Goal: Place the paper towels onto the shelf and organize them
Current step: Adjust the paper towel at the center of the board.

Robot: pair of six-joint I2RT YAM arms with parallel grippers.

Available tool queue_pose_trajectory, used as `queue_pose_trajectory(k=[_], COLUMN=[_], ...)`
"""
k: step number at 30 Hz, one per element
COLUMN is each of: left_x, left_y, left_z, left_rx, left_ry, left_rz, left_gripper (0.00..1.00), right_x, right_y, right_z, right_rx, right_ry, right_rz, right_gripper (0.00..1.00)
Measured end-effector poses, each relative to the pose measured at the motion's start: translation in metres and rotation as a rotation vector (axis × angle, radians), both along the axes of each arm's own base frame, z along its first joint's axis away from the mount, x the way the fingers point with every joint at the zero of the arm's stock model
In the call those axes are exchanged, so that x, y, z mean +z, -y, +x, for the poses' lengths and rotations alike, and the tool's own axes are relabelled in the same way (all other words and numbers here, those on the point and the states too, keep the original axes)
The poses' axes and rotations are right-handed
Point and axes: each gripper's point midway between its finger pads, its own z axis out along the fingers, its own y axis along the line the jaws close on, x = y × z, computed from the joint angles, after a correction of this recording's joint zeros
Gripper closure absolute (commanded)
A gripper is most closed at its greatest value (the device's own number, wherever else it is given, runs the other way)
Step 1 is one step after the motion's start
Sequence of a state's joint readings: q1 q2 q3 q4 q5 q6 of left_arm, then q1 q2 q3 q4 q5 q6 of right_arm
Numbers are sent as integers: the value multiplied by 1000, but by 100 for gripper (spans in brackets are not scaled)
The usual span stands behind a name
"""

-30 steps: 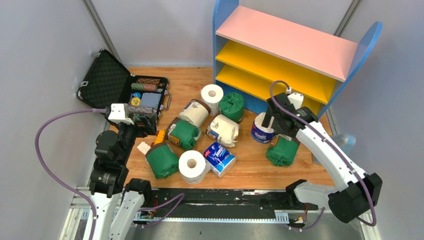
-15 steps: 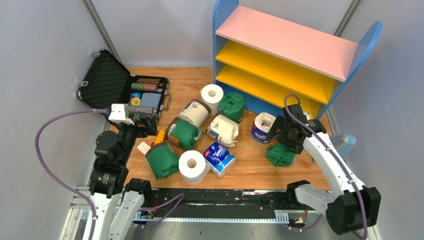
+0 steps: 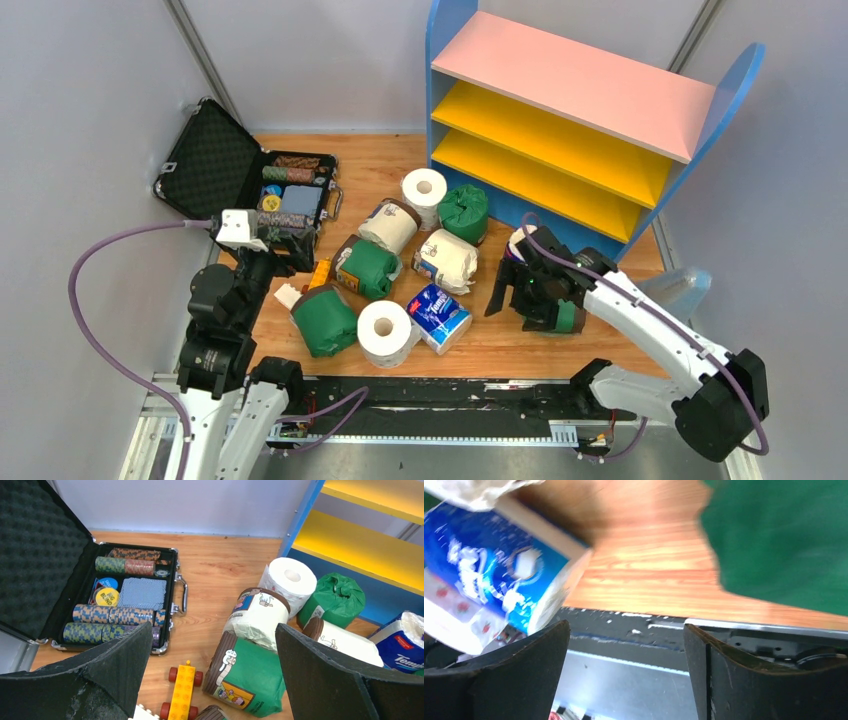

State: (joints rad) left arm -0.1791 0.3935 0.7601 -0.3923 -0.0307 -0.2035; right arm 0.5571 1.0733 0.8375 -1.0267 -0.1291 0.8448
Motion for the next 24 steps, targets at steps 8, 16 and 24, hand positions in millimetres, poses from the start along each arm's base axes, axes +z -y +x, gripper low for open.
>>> queue_pose_trajectory(k=[8, 16, 24], left_x=[2, 2, 2], left_y=[1, 2, 5], left_z=[-2, -3, -4], left_rx=[-4, -8, -18], left_ry=[7, 10, 11], left_rz=[-1, -1, -1], left_gripper=[0, 0, 0], right_x=[60, 94, 50], right_y=[-21, -5, -6], right_z=[37, 92, 136], right_rx=[12, -105, -113], right_ry=[186, 370, 316], right_rz=[-13, -159, -379], right_gripper=[15, 27, 28])
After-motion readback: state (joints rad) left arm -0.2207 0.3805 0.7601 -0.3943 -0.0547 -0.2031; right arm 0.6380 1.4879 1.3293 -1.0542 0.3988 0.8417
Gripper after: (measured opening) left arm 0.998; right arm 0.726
